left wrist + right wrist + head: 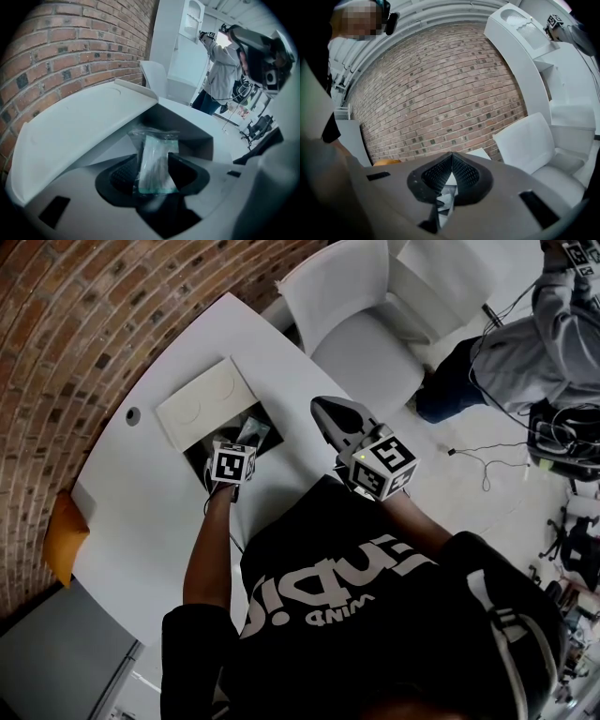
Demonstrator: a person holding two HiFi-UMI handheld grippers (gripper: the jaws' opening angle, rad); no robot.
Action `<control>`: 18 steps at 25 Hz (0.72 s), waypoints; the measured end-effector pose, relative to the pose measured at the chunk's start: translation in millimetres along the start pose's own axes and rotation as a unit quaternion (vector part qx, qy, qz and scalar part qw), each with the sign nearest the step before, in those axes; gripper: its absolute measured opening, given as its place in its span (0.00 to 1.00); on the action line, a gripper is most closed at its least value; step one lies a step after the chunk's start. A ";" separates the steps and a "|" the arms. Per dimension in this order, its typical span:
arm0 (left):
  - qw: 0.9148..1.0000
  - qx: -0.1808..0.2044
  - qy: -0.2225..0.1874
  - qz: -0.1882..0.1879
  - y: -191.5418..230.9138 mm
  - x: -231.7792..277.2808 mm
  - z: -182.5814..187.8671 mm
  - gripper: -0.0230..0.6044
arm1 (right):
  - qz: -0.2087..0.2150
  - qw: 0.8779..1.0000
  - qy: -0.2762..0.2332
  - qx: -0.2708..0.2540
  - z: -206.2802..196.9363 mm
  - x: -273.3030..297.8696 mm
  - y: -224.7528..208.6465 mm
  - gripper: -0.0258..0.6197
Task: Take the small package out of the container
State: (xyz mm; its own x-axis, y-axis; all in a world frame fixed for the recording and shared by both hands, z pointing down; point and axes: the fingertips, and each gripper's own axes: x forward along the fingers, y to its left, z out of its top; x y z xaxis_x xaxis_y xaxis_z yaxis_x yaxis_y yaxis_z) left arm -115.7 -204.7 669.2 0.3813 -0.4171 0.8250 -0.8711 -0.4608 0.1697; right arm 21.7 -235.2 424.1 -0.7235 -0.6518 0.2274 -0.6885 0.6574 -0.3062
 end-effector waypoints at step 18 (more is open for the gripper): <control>1.000 0.005 0.009 0.014 2.4 3.2 -2.9 0.33 | 0.002 1.000 0.001 0.003 -1.5 0.2 0.2 0.04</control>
State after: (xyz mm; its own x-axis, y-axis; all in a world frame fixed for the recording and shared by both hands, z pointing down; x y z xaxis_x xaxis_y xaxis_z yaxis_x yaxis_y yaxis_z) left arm -117.5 -204.8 673.8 0.3501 -0.4156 0.8395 -0.8782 -0.4573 0.1399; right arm 21.3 -234.6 425.5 -0.7262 -0.6486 0.2279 -0.6854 0.6578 -0.3123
